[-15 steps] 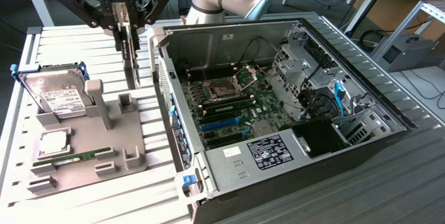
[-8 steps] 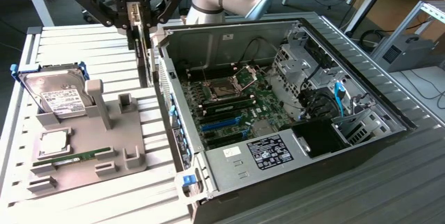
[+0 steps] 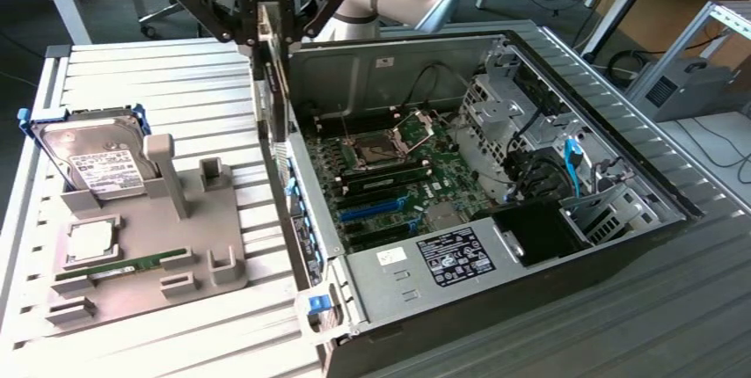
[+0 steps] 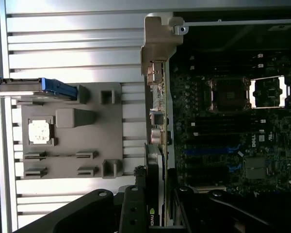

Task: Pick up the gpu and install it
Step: 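Pick up the gpu and move the gpu toward the slot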

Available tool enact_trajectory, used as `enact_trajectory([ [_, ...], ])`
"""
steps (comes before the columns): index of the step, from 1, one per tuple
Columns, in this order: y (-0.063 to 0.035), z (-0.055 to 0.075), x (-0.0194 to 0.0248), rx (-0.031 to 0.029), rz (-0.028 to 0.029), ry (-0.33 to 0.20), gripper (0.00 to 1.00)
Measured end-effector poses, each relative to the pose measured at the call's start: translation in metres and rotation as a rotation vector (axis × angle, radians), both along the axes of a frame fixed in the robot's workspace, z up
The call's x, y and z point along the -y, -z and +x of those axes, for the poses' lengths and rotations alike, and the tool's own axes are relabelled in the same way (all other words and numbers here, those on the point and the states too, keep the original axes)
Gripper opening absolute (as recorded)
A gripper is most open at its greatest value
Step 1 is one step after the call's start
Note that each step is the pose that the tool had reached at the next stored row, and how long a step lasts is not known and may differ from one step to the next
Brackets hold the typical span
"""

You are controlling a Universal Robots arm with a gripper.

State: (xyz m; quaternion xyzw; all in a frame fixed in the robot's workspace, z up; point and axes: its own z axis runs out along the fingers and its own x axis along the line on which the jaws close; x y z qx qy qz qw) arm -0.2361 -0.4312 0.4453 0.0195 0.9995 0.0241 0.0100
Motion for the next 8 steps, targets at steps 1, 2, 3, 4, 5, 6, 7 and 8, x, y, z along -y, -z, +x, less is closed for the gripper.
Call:
enact_trajectory([
  [1,0.0001,0.003,0.0,0.0001,0.0001,0.0,0.27],
  [2,0.0,0.007,0.0,0.0,0.0,0.0,0.27],
  [3,0.0,0.011,0.0,0.0,0.0,0.0,0.27],
  [4,0.0,0.016,0.0,0.0,0.0,0.0,0.27],
  [5,0.0,0.019,0.0,0.0,0.0,0.0,0.27],
  [6,0.0001,0.022,0.0,0.0001,0.0001,0.0,0.27],
  [7,0.0,0.025,0.0,0.0,0.0,0.0,0.27],
  [8,0.0,0.031,0.0,0.0,0.0001,0.0,0.27],
])
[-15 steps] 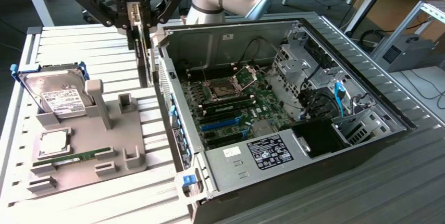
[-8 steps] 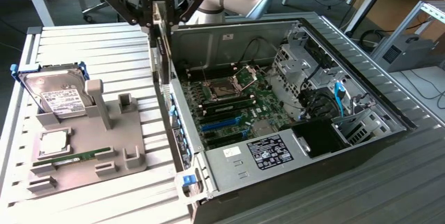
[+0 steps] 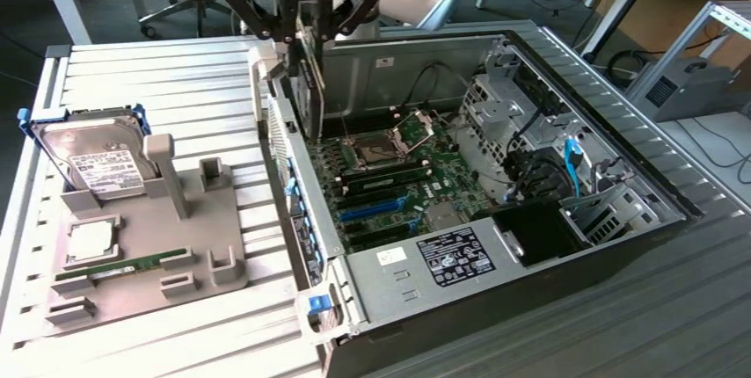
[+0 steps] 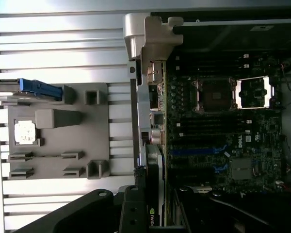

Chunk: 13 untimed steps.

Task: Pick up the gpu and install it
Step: 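Pick up the gpu and move the gpu toward the slot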

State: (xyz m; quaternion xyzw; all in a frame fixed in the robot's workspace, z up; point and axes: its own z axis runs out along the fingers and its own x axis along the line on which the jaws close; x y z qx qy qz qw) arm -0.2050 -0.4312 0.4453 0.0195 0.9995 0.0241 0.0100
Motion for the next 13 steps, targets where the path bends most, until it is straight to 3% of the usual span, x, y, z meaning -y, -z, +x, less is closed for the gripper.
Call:
enact_trajectory([
  [10,0.0,0.033,0.0,0.0,0.0,0.0,0.27],
  [13,0.0,0.049,0.0,0.0,-0.0001,0.0,0.27],
])
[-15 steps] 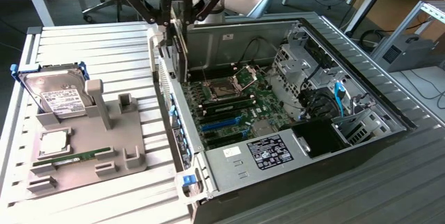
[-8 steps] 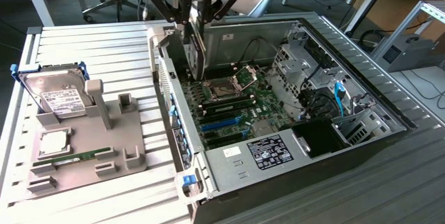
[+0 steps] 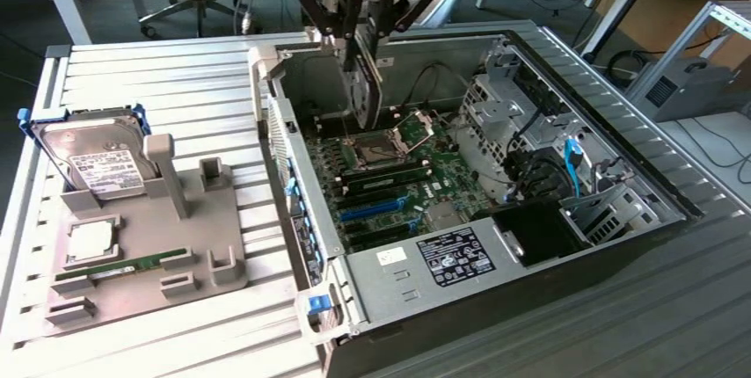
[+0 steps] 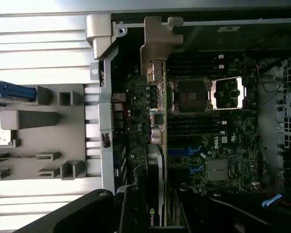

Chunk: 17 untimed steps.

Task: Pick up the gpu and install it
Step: 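Pick up the gpu and move the gpu toward the slot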

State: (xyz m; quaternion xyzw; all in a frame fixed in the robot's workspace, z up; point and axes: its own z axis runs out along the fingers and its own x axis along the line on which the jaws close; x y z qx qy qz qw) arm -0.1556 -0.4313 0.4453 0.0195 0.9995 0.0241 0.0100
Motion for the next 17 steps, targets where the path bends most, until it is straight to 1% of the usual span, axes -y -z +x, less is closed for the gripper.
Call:
enact_trajectory([
  [3,0.0,0.015,0.0,0.0,0.0,0.0,0.27],
  [8,0.0,0.03,0.0,0.0,0.0,0.0,0.27],
  [10,0.0,0.041,0.0,0.0,0.0,0.0,0.27],
  [17,0.0,0.065,0.0,0.0,0.0,-0.001,0.27],
])
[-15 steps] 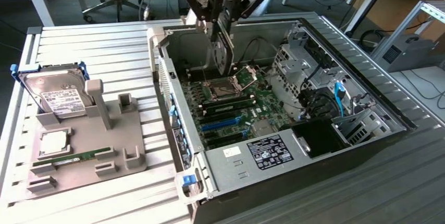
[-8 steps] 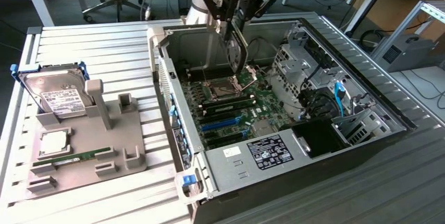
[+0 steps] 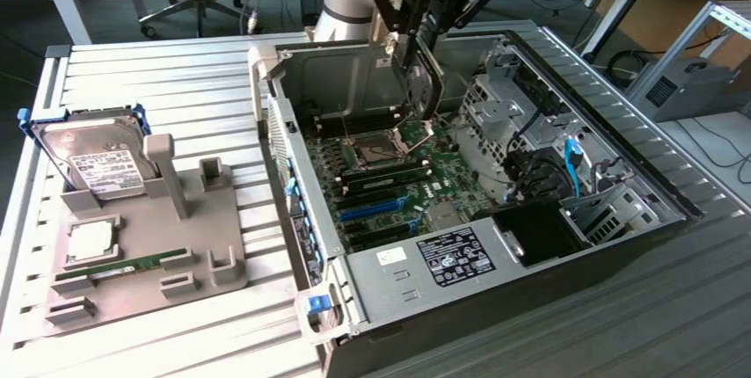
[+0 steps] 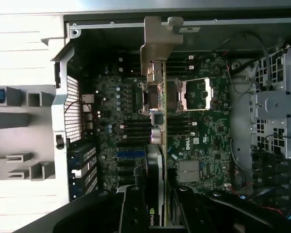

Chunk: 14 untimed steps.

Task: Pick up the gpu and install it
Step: 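Pick up the gpu and move the gpu toward the slot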

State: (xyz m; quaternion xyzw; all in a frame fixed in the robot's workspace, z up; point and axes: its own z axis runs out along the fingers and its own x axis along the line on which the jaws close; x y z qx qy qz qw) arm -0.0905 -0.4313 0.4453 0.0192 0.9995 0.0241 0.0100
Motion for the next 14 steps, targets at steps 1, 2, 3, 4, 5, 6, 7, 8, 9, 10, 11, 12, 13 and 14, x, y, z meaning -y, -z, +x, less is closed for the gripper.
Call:
enact_trajectory([
  [1,0.0,0.003,0.0,0.0,0.0,0.0,0.27],
  [2,0.0,0.007,0.0,0.0,0.0,-0.001,0.27],
  [3,0.0,0.01,0.0,0.0,0.0,-0.002,0.27],
  [4,0.0,0.013,0.0,-0.0001,0.0,-0.003,0.27],
  [5,0.0,0.015,0.0,0.0,0.0,-0.005,0.27],
  [6,0.0,0.019,0.0,0.0,0.0,-0.008,0.27],
  [7,0.0,0.023,0.0,0.0,0.0001,-0.011,0.27],
  [8,0.0,0.026,0.0,0.0,0.0001,-0.014,0.27],
  [9,0.0,0.03,0.0,0.0,0.0003,-0.016,0.27],
  [10,0.0,0.034,0.0,0.0,0.0003,-0.018,0.27],
  [11,0.0,0.037,0.0,0.0,0.0003,-0.021,0.27],
  [12,0.0,0.041,0.0,0.0,0.0003,-0.022,0.27],
  [13,0.0,0.044,0.0,0.0,0.0003,-0.023,0.27],
  [14,0.0,0.047,0.0,0.0,0.0004,-0.024,0.27],
])
